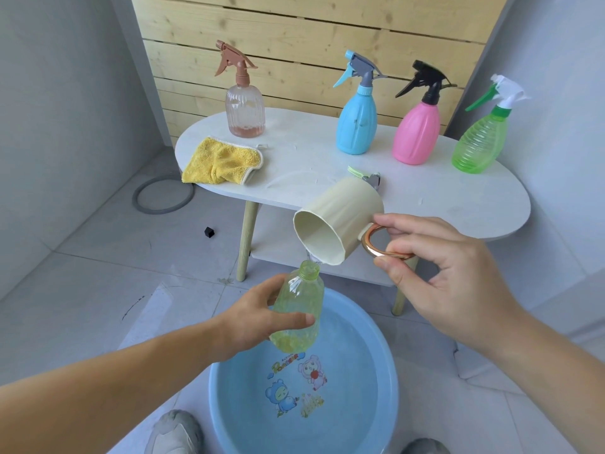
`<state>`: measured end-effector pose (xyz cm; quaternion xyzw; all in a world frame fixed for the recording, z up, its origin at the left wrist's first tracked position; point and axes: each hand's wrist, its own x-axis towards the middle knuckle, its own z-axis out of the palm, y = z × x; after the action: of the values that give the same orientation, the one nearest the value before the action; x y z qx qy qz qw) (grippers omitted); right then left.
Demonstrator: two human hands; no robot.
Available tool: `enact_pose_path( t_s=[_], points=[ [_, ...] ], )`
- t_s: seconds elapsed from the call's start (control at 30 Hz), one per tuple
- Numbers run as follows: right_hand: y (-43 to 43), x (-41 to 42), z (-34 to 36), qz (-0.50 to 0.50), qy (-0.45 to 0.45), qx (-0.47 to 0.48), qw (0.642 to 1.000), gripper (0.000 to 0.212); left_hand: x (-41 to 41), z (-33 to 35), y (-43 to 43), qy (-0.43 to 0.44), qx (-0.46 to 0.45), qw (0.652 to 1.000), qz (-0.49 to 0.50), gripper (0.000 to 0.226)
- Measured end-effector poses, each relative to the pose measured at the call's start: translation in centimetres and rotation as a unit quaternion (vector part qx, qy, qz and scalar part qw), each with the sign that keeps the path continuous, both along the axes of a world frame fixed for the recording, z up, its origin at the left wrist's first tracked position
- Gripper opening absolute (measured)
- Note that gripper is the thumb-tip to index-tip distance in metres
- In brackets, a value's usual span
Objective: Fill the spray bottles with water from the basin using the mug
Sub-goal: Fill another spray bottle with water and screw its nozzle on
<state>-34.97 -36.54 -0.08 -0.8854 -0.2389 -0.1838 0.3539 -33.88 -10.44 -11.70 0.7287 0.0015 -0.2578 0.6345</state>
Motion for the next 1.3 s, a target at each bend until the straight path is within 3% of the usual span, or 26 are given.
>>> enact_pose_path(
  t_s=[0.37,0.63,0.7,0.8,0.9,1.07,1.13,1.3],
  points=[
    [0.1,0.1,-0.3,0.025,-0.041,-0.03,0.998,0.02,-0.1,0.1,0.0,0.001,0.0,1.0,0.004,0.064],
    [0.3,0.6,-0.8,0.067,-0.16,-0.136,0.975,0.024,0.0,0.2,0.0,0.0,0.001,1.0,0.0,0.066],
    [0.6,0.4,-1.4,0.04,-0.118,-0.11,0.986,0.024,0.0,0.2,0.0,0.0,-0.002,1.0,0.001,0.063],
    [1.5,-0.4,-1.8,-0.042,0.068,0.047,0.996,0.018,-0.1,0.2,0.2,-0.002,-0.002,1.0,0.0,0.064],
    [1.9,-0.4,-2.8,-0.102,0.237,0.193,0.947,0.015,-0.2,0.2,0.2,-0.006,-0.001,1.0,0.004,0.067],
    [2.0,1.7,-8.8,-0.189,0.381,0.306,0.852,0.027,-0.4,0.1,0.4,-0.007,-0.002,1.0,-0.001,0.066],
    [1.7,2.6,-12.0,-0.204,0.431,0.306,0.824,0.028,-0.4,0.0,0.4,-0.005,0.0,1.0,-0.003,0.066],
    [-0.7,4.0,-19.6,-0.236,0.488,0.18,0.821,0.042,-0.2,-0.5,0.5,-0.003,0.013,1.0,-0.006,0.065]
  ],
)
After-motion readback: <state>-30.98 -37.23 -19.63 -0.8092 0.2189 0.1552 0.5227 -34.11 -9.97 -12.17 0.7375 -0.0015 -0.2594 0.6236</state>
